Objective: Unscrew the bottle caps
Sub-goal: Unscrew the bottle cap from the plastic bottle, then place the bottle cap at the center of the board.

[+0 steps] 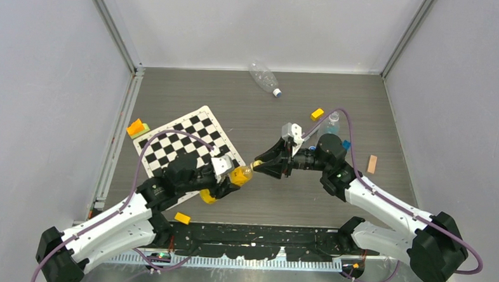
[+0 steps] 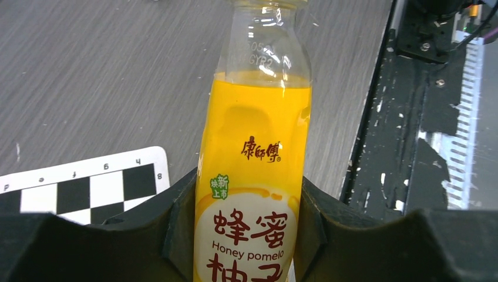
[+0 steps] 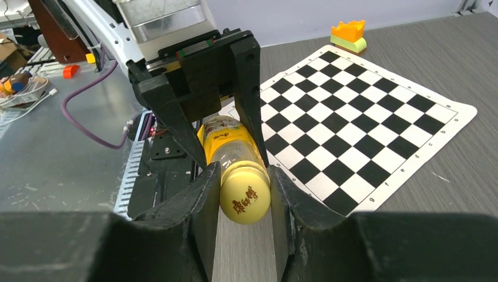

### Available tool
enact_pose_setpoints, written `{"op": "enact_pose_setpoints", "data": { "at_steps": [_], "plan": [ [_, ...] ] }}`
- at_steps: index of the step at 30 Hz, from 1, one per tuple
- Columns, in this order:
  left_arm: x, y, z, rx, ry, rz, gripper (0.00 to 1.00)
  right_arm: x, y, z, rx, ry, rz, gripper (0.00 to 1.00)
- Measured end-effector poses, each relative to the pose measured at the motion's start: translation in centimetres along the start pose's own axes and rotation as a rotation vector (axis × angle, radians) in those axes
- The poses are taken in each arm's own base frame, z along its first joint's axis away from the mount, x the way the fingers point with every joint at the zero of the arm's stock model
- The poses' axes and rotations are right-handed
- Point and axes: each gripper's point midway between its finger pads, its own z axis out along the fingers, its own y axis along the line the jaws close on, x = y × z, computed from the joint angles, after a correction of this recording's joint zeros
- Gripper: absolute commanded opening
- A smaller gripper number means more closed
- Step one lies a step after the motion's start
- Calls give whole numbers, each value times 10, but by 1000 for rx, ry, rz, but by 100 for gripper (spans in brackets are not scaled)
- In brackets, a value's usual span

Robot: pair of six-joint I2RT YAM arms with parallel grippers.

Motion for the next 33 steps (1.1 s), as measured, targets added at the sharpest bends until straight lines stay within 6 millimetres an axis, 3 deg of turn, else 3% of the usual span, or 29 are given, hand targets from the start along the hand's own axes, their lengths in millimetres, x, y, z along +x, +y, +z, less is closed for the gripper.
{"op": "enact_pose_setpoints", "data": {
  "at_steps": [15, 19, 22, 26, 29, 33],
  "plan": [
    [1, 4, 3, -8, 22, -41, 0, -11, -6, -19, 39, -13, -40, 12],
    [4, 16, 2, -77, 34, -51, 1, -15, -15, -25, 118, -22, -37, 13],
    [2, 35, -6, -201, 27, -58, 2, -12, -36, -31, 254, -20, 11, 14],
    [-12, 57, -27, -370, -68, -64, 4, 10, -75, -40, 486, 17, 152, 16],
    [-15, 66, -42, -452, -134, -79, 5, 48, -108, -50, 674, 117, 281, 17],
    [-22, 72, -55, -513, -191, -96, 5, 96, -135, -69, 870, 250, 387, 19]
  ]
}}
